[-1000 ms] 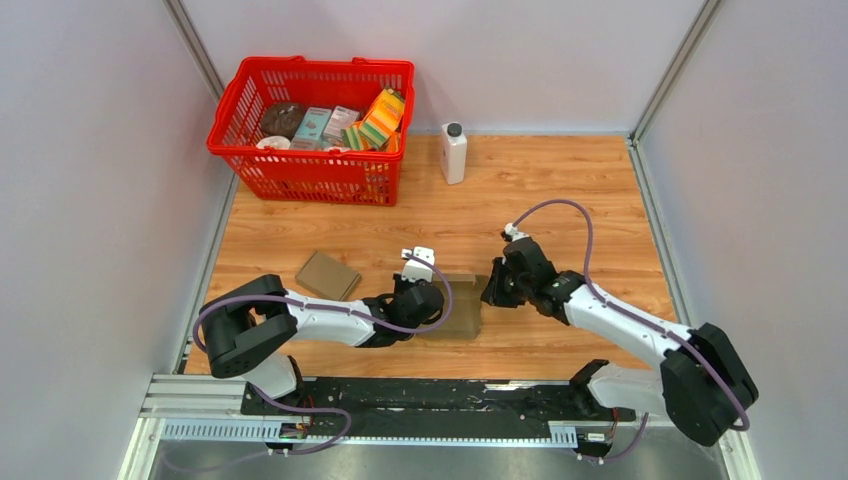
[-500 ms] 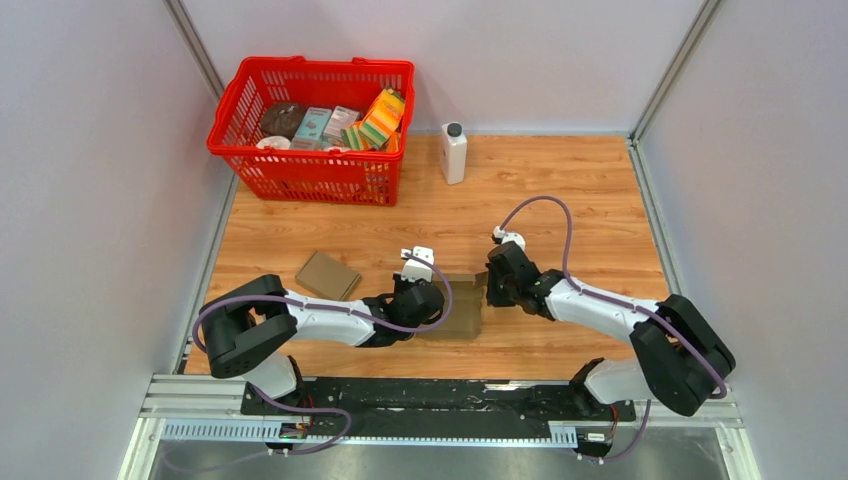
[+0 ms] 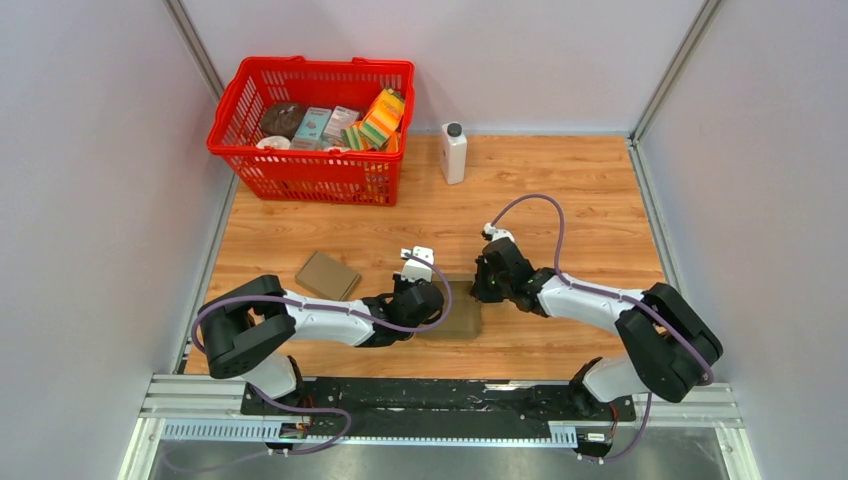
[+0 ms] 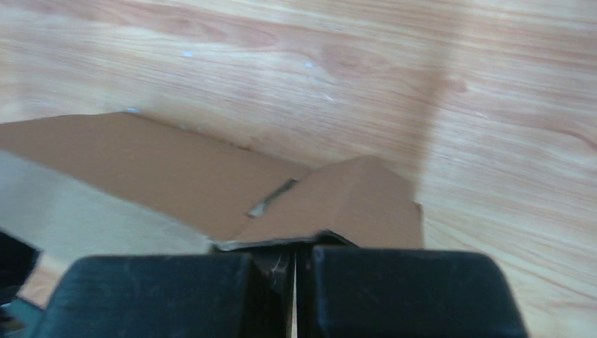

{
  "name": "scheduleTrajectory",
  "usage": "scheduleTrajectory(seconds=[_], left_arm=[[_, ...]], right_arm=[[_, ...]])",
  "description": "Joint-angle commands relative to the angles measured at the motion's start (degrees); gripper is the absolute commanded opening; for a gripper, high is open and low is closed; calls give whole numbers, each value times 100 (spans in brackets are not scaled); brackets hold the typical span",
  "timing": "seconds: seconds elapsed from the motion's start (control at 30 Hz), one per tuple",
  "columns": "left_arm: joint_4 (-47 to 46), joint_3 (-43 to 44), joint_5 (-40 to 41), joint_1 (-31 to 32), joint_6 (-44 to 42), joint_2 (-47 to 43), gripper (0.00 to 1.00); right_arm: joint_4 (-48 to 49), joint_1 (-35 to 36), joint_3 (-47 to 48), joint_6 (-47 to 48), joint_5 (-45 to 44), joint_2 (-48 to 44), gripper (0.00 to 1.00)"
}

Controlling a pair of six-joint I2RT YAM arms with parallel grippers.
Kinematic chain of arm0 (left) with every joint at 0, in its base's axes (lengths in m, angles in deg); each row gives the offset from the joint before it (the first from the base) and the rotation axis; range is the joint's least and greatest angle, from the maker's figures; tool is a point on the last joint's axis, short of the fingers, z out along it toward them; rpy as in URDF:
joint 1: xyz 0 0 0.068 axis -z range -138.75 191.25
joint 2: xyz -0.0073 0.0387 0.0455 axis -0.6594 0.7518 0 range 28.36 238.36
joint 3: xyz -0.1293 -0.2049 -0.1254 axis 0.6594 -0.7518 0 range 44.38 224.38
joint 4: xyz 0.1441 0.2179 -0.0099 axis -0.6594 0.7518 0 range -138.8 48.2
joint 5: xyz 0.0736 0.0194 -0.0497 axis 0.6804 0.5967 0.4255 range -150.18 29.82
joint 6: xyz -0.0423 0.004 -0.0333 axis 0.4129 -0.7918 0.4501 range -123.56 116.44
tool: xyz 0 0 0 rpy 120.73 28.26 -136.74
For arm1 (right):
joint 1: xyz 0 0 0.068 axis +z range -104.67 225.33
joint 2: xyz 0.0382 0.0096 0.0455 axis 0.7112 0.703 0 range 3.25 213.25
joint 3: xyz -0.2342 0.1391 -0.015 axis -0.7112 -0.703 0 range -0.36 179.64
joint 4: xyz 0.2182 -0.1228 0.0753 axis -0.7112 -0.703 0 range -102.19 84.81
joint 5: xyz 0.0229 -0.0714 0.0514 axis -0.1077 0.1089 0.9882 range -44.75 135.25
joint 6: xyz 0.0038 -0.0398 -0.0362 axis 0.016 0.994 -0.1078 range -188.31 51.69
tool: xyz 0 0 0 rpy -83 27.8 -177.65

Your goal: Fold the paper box

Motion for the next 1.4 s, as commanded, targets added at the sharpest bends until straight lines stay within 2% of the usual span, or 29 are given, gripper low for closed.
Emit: scheduleTrajectory(seconds=[0.0,0.17,0.27,0.33,0.37,0.4,0.43,0.5,0.7,0.83,0.97,1.07,1.13,1.37], left_arm=[[486,-15,-413,16,57,-64,0],[459,-15,-413,7,57,-55,0],[459,-41,-422,16,75,-55,0],[468,-67,-422,16,49,-90,0],[433,-94,-413,7,49,-107,0],[415,-111,-404,16,40,-99,0],[415,-120,-404,7,31,-99,0],[424,-112,-413,7,13,-81,0],[415,-94,-439,7,-22,-116,0],[459,-103,-431,7,-57,-143,0],[459,-103,-431,16,-57,-143,0],[267,-190,-518,16,-109,-178,0],[213,-243,-501,7,-101,-187,0],[301,-85,-369,16,-66,-134,0]], right_arm=[[865,26,70,-496,755,-134,0],[655,9,263,-664,782,270,0],[-213,0,281,-375,520,-158,0],[-940,0,229,-172,326,-852,1],[-1232,0,281,-84,-32,-1063,4],[-1513,0,333,151,-184,-1414,24],[-1977,-9,369,232,-333,-1530,31],[-2341,-96,509,434,-563,-1715,39],[-2150,-272,519,909,-370,-1673,46],[-1631,-264,448,1068,-63,-1339,48],[-1385,-264,431,1050,-272,-969,39],[-1113,-255,369,1006,-440,-863,8],[-963,-220,352,954,-405,-898,0],[-1410,-105,676,-12,183,-1153,0]])
